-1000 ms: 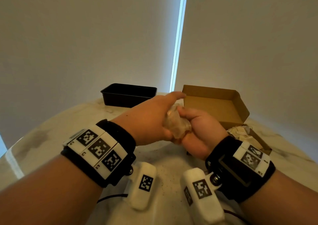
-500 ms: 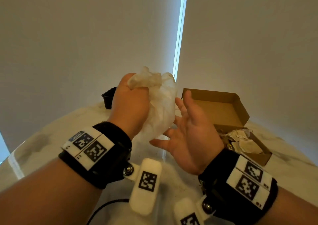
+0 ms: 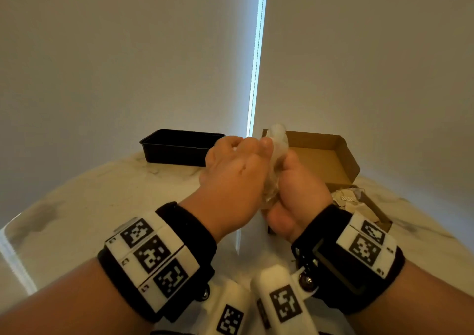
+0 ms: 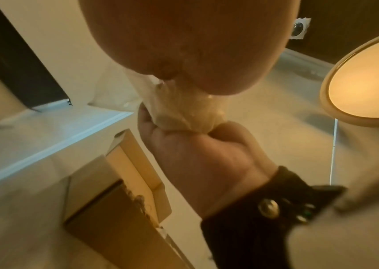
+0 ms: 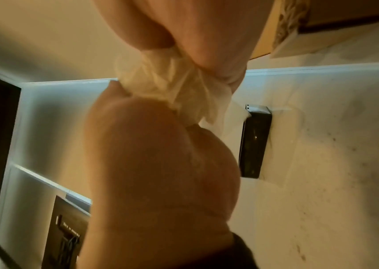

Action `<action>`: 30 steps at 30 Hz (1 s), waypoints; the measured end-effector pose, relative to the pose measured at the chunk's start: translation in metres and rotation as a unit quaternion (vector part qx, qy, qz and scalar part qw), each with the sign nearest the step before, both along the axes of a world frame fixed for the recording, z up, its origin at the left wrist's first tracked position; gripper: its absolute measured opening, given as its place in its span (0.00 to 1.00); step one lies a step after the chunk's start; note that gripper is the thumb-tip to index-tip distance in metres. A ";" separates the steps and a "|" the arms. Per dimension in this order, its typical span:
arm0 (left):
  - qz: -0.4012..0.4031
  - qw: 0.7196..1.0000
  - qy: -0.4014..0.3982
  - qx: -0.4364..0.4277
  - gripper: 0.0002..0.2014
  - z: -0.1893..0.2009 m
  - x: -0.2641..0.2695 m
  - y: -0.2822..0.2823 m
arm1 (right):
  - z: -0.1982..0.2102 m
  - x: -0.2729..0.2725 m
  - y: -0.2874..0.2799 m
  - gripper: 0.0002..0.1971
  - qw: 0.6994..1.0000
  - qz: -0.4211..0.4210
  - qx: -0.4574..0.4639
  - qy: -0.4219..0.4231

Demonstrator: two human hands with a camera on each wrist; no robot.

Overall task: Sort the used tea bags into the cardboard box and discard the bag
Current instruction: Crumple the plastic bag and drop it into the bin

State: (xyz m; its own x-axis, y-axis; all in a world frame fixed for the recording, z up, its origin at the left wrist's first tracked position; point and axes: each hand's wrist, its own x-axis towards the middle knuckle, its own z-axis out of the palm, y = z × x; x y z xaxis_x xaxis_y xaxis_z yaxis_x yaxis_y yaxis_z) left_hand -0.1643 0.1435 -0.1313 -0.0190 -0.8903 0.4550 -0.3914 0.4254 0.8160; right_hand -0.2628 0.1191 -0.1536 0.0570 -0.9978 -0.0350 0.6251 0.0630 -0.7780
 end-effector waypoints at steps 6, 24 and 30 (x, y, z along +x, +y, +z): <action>-0.141 0.987 0.076 0.013 0.30 -0.006 0.005 0.001 | 0.011 0.006 0.017 0.06 0.997 0.033 -0.066 -0.029; -0.153 0.899 0.385 0.140 0.13 0.008 0.012 0.002 | 0.020 0.013 0.037 0.37 0.805 0.010 -0.343 0.485; -0.204 0.875 0.405 0.168 0.28 0.006 -0.003 0.011 | 0.020 0.003 0.030 0.10 0.840 -0.099 -0.336 0.414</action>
